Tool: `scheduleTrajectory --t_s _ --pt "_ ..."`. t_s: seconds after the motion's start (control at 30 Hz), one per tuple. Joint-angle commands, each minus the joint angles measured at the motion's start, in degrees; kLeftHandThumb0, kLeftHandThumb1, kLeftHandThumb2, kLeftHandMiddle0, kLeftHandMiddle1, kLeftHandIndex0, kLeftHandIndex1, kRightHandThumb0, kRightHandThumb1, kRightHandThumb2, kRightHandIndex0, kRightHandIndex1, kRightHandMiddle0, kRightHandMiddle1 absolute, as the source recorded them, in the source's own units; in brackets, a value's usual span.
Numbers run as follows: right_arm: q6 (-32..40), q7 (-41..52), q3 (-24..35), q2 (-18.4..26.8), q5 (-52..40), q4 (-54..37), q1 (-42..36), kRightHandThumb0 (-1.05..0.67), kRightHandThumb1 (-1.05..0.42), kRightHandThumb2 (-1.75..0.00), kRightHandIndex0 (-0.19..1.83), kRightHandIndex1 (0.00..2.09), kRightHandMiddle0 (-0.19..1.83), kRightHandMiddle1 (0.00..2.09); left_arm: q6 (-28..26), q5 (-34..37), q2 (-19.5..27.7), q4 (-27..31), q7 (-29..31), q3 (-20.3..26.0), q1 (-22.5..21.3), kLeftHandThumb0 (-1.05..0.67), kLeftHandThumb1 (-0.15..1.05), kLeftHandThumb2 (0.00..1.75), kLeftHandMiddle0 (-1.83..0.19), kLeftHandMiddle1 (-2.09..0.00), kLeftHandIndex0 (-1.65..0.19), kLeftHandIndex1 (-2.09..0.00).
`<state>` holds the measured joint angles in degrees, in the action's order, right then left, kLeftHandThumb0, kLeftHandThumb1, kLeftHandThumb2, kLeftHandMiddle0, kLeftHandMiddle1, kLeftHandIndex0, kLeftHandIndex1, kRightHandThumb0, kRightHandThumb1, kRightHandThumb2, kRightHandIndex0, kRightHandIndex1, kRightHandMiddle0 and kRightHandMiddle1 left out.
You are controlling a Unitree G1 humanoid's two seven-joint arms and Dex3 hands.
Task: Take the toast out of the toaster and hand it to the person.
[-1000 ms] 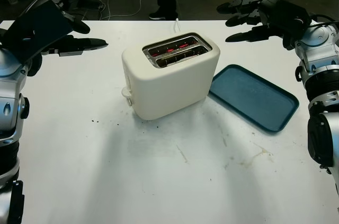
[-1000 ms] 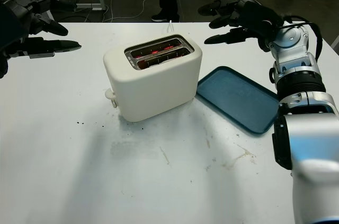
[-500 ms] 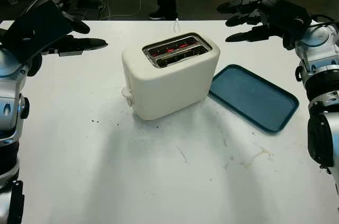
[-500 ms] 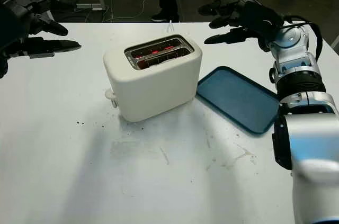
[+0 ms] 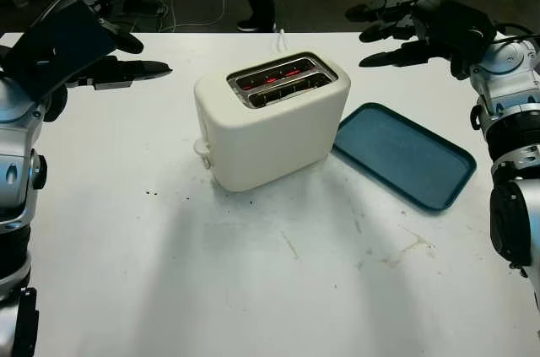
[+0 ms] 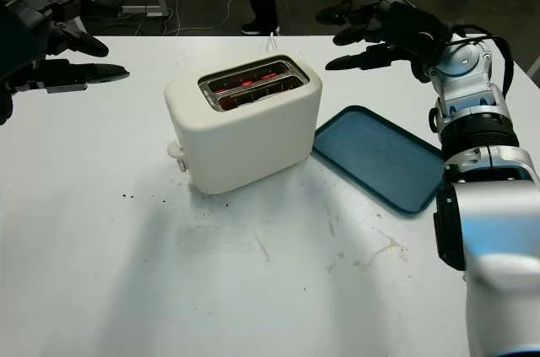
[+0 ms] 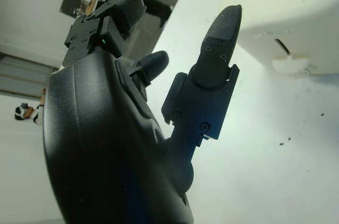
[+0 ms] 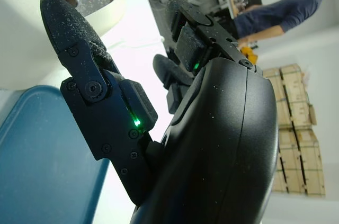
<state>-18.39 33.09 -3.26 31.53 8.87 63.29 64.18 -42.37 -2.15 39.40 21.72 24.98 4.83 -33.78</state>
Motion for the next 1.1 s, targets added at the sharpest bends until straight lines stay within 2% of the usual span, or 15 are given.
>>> scheduleTrajectory --t_s 0.0,1.07 --pt "-0.8 0.4 0.1 0.4 -0.1 -0.7 0.6 -0.80 -0.71 0.00 0.32 0.67 0.62 0.01 -0.1 -0.2 0.7 0.6 0.1 -0.4 -1.0 -0.39 0.81 0.00 -0.02 -1.32 -0.10 -0.87" --pt "-1.3 0.1 0.3 0.2 -0.2 -0.5 0.4 -0.80 -0.71 0.00 0.32 0.71 0.64 0.01 -0.2 0.0 0.5 0.9 0.1 -0.2 -0.7 -0.40 0.82 0.00 -0.03 -1.31 -0.11 -0.86"
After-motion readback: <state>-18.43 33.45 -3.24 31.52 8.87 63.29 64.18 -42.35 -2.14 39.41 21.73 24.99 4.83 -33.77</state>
